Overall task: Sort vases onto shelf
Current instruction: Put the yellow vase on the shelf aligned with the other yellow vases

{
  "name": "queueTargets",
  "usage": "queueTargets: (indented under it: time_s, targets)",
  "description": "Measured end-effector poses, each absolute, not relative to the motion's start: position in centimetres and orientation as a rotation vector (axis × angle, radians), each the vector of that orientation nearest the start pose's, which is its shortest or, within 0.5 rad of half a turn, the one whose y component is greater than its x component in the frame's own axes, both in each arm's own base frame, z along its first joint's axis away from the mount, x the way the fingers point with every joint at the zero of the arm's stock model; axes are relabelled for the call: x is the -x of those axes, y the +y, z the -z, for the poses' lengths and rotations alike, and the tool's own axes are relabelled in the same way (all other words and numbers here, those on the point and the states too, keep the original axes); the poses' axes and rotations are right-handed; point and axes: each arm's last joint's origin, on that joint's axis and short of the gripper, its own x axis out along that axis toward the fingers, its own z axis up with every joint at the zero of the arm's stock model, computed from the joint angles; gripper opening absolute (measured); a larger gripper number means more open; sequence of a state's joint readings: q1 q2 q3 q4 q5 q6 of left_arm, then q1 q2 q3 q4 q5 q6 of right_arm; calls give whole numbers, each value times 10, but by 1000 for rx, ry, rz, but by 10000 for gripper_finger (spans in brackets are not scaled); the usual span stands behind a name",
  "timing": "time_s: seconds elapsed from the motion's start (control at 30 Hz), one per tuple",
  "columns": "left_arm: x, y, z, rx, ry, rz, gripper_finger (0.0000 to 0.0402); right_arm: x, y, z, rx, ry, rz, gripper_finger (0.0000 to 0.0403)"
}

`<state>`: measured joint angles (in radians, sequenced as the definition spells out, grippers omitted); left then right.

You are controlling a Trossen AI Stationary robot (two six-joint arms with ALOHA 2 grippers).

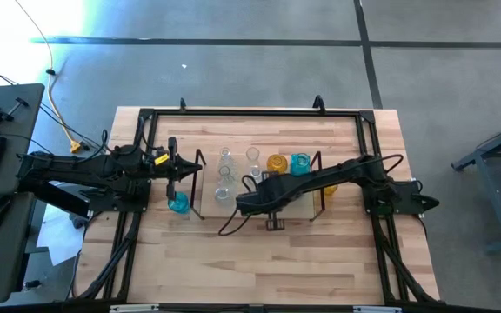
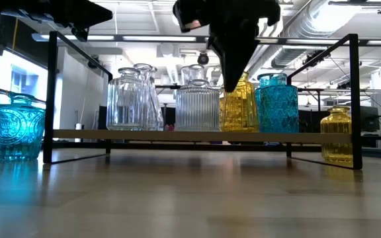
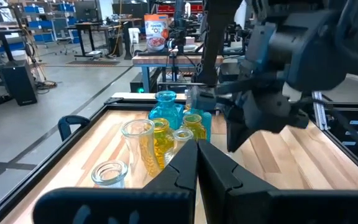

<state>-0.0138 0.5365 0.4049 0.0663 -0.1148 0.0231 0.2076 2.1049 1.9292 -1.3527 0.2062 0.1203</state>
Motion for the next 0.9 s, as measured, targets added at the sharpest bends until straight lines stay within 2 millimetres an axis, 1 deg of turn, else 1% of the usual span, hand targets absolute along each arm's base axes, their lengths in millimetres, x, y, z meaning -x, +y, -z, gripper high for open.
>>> queueTargets:
  time_s: [0.1, 0.17, 0.23, 0.37, 0.43, 0.5, 0.57, 0.73, 0.9]
  targets:
    - [-140, 1, -260, -27, 65, -100, 0, -403, 79, -247, 231, 1491, 76, 0]
    - [-140, 1, -259, -27, 66, -100, 0, -399, 84, -254, 251, 1499, 60, 0]
    - [-140, 1, -260, -27, 66, -101, 0, -389, 93, -272, 246, 1486, 41, 0]
    - [-140, 1, -259, -27, 67, -100, 0, -360, 108, -315, 202, 1374, 41, 0]
    - [-140, 1, -259, -27, 68, -100, 0, -342, 111, -331, 187, 1319, 97, 0]
    - [-140, 1, -259, -27, 67, -100, 0, -321, 111, -344, 169, 1265, 177, 0]
    - [-140, 1, -259, -27, 68, -101, 0, -297, 108, -349, 128, 1223, 251, 0]
    - [-140, 1, -259, -24, 67, -101, 0, -235, 103, -340, -22, 1132, 397, 0]
    - [-140, 1, -259, -24, 67, -101, 0, -176, 91, -331, -223, 970, 556, 0]
